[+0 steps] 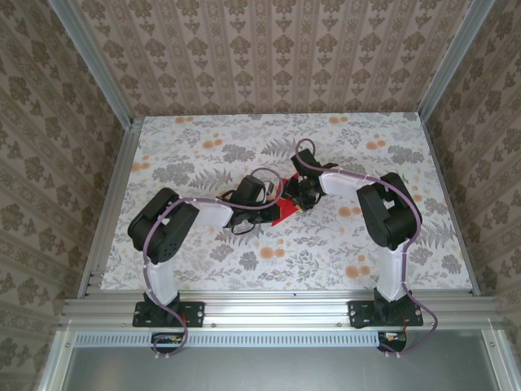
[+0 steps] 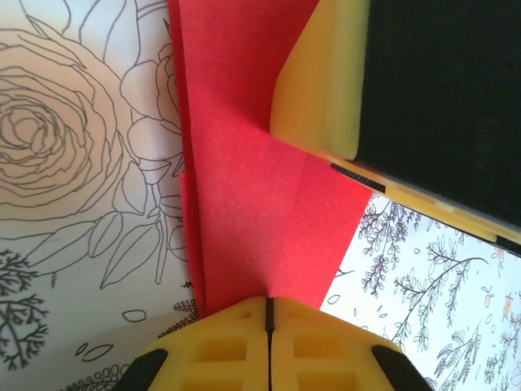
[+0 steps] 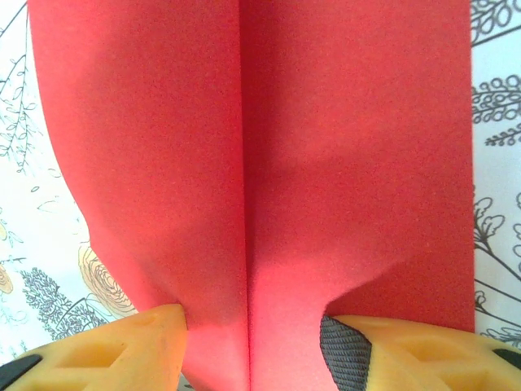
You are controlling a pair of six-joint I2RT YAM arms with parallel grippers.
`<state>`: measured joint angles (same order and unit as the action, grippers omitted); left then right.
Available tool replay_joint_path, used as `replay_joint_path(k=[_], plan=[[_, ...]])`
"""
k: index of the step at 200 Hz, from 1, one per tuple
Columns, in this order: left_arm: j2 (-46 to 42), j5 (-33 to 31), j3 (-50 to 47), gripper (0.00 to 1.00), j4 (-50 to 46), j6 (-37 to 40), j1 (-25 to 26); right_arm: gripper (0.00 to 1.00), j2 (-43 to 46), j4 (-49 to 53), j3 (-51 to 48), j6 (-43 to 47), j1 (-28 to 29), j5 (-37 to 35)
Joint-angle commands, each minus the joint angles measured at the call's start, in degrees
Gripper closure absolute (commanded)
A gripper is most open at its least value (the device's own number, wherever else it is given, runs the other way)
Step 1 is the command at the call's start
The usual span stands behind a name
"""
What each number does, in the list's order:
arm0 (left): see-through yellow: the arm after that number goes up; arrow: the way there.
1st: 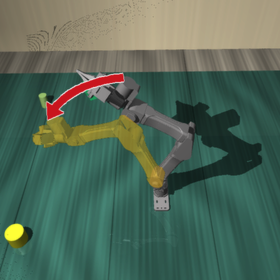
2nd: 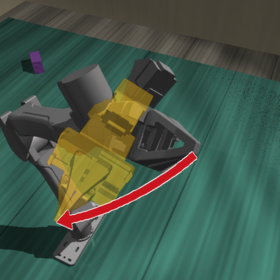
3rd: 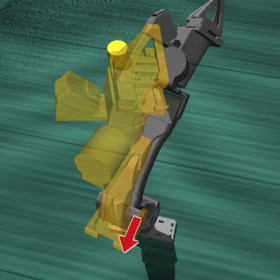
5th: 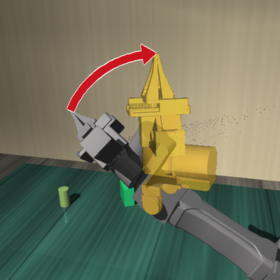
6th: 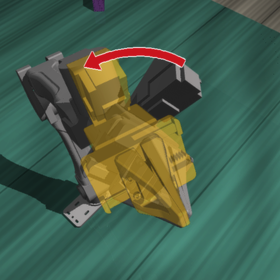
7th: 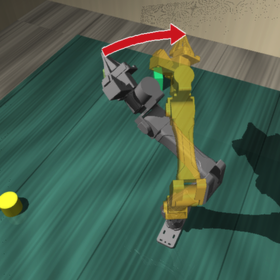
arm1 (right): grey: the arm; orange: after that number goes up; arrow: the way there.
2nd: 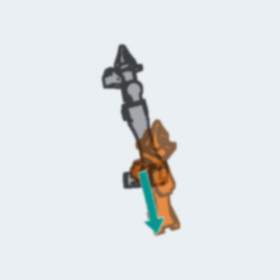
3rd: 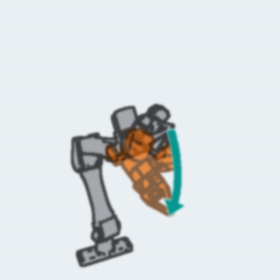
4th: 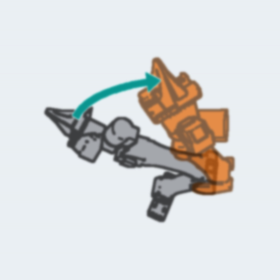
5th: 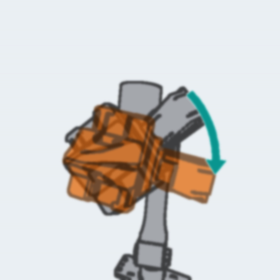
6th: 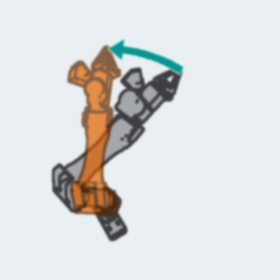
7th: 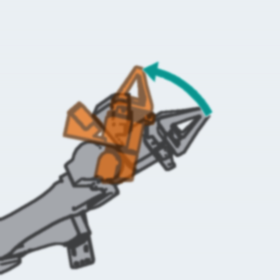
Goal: Fold a paper plane with a square sheet of paper (pick it up from the middle)
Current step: Fourth fold the wing at the center of the table.
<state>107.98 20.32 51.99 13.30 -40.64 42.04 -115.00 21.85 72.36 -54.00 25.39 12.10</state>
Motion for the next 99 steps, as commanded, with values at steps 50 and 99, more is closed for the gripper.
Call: replay_joint_path(k=[50,99], plan=[[2.49,-0.3,-2.31,0.97,-4.84,-0.92,0.06,0.44,-3.77,9.27,-4.73,8.47,-2.18,-5.06],[2.76,0.89,-2.85,0.98,-3.72,-1.46,-0.07,0.44,2.77,4.34,-1.19,13.75,-2.79,3.8]])
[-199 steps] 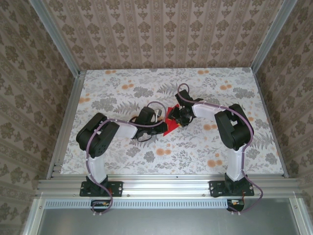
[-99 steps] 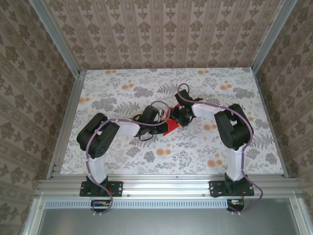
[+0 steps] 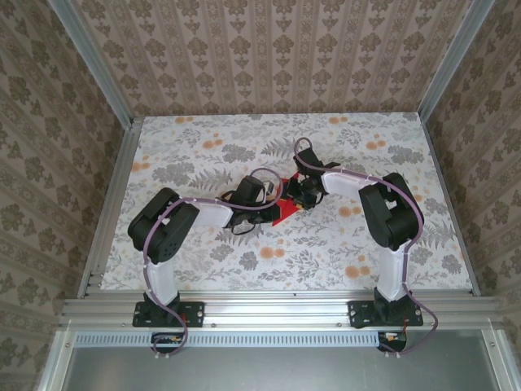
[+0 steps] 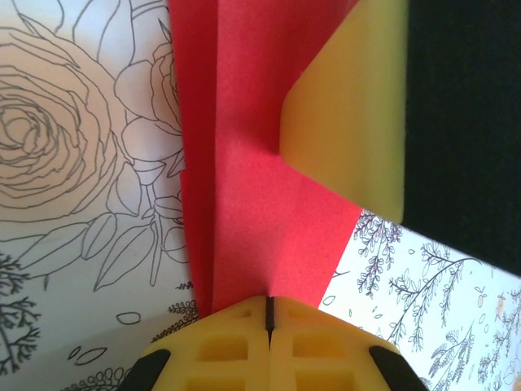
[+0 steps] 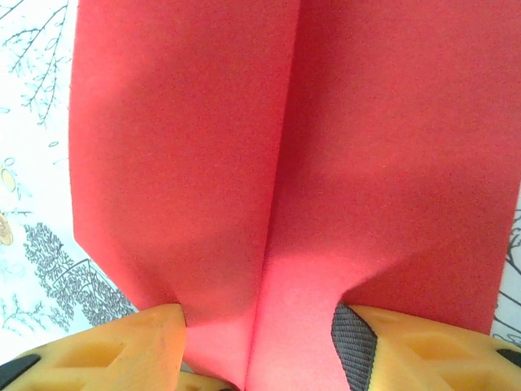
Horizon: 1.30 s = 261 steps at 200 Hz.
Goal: Fold a paper plane with a square sheet of paper (pick it up from the middle)
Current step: Fourth fold the wing at the center of the table.
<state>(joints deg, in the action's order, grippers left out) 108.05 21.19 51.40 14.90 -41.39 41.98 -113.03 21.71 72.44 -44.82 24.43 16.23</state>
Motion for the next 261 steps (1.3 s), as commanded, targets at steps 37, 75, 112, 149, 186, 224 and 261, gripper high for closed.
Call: replay_joint_path(k=[37,75,112,149,186,224,261], plan=[[3.04,0.43,-2.15,0.99,-5.3,-0.62,0.0,0.53,5.48,-2.5,-3.78,6.14,-2.19,6.63],[3.21,0.61,-2.2,1.0,-5.02,-0.61,0.04,0.61,7.39,-8.54,-7.11,6.27,-2.08,11.08],[3.4,0.87,-2.04,1.0,-4.82,-0.61,0.0,0.61,4.21,-6.03,-5.36,7.74,-1.75,9.29],[3.1,0.83,-2.01,1.0,-4.9,-0.62,0.04,0.64,0.35,-4.13,-2.75,9.5,-1.55,10.23],[3.04,0.87,-1.96,1.0,-4.9,-0.63,0.01,0.65,-1.54,-2.81,-1.35,10.42,-1.47,9.88],[2.28,1.2,-1.76,1.0,-5.05,-0.58,0.04,0.68,-3.24,2.69,0.54,10.63,-0.59,2.92],[0.65,1.56,-1.54,0.99,-5.68,-0.37,0.04,0.69,-6.79,11.13,2.94,8.37,-0.17,-7.05]])
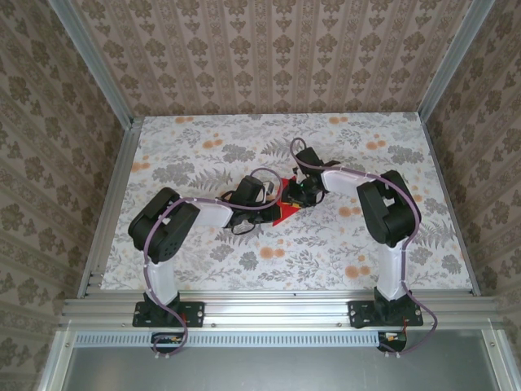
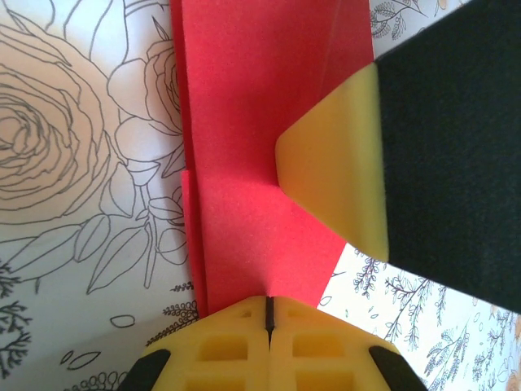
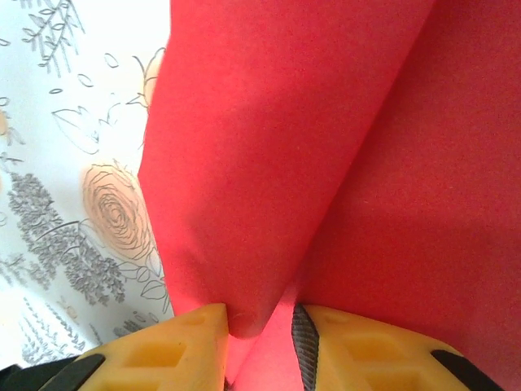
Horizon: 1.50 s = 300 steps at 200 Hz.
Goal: Fold a paper plane with a square sheet of paper (pick it up from the middle)
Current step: Fourth fold the wing at the center of the table.
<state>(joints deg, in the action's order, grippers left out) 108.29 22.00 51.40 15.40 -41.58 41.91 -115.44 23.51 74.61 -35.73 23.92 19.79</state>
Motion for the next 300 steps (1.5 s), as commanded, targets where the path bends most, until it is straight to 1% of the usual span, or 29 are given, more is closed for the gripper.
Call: replay_joint_path(k=[1,24,71,98,164,196,244,284,300], plan=[[0.38,0.76,-1.51,0.99,-6.17,-0.17,0.1,0.69,-4.42,9.44,0.79,-0.73,0.34,-10.85],[-0.26,1.44,-1.78,0.97,-5.59,-0.41,0.1,0.69,-6.36,11.66,1.4,-2.3,1.03,-14.46],[-1.8,4.16,-2.7,0.93,-1.53,-2.55,0.01,0.69,-9.77,13.69,2.04,-4.68,2.09,-17.43],[-2.94,5.54,-3.34,0.92,0.49,-3.37,-0.16,0.69,-10.81,13.87,1.86,-5.52,2.18,-18.14],[-4.18,5.98,-4.23,0.91,-2.01,-1.22,-0.15,0.7,-12.0,14.39,1.94,-5.96,2.27,-18.62],[-5.25,6.82,-4.19,0.88,-0.22,-1.19,0.18,0.69,-12.62,14.9,1.94,-6.35,2.27,-19.07],[-5.66,5.74,-4.37,0.86,0.55,-0.96,0.65,0.68,-13.65,16.71,1.97,-9.37,2.27,-21.35],[-5.11,2.77,-4.02,0.86,-0.79,-1.21,0.8,0.68,-14.03,16.41,1.67,-10.33,2.27,-20.92],[-5.11,2.51,-3.75,0.86,-0.54,-1.24,0.78,0.68,-14.12,16.49,1.68,-10.15,2.32,-21.01]])
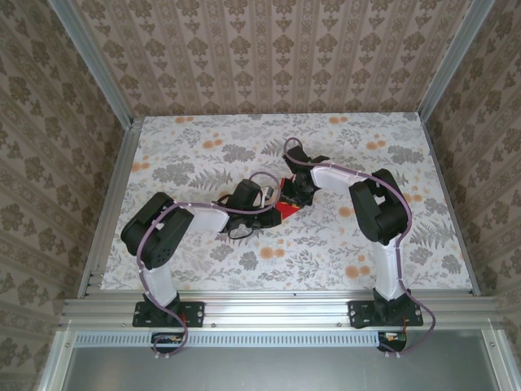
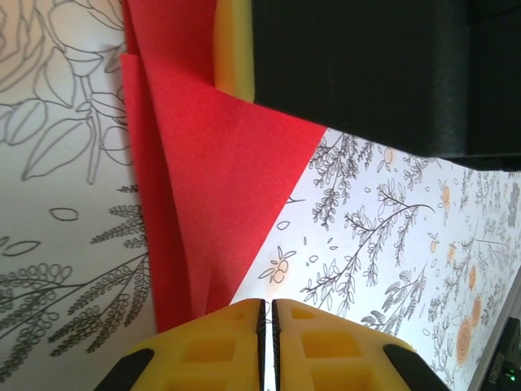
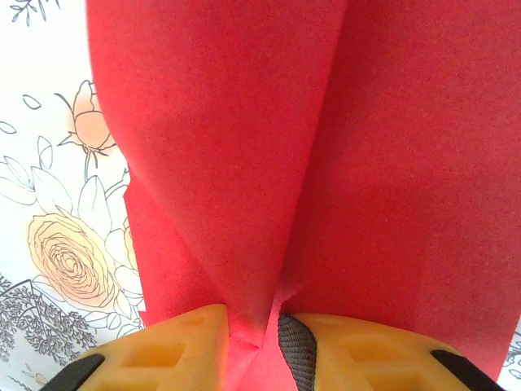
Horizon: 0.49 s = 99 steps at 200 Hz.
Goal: Fold a paper plane with a square sheet of paper (pick it up from the middle)
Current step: Fourth fold the wing at the center of the table.
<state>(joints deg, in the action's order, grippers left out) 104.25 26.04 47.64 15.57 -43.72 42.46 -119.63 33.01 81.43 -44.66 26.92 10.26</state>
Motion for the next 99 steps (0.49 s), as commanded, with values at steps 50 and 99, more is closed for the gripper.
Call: replay_joint_path(k=[50,99], plan=[[-0.55,-4.24,1.67,0.86,-1.55,1.39,0.25,0.67,-10.18,7.03,-5.31,-1.04,-0.73,-11.49],[0.78,-5.48,2.13,0.86,-3.5,1.86,0.24,0.67,-10.41,6.99,-5.4,-0.86,-0.73,-11.48]])
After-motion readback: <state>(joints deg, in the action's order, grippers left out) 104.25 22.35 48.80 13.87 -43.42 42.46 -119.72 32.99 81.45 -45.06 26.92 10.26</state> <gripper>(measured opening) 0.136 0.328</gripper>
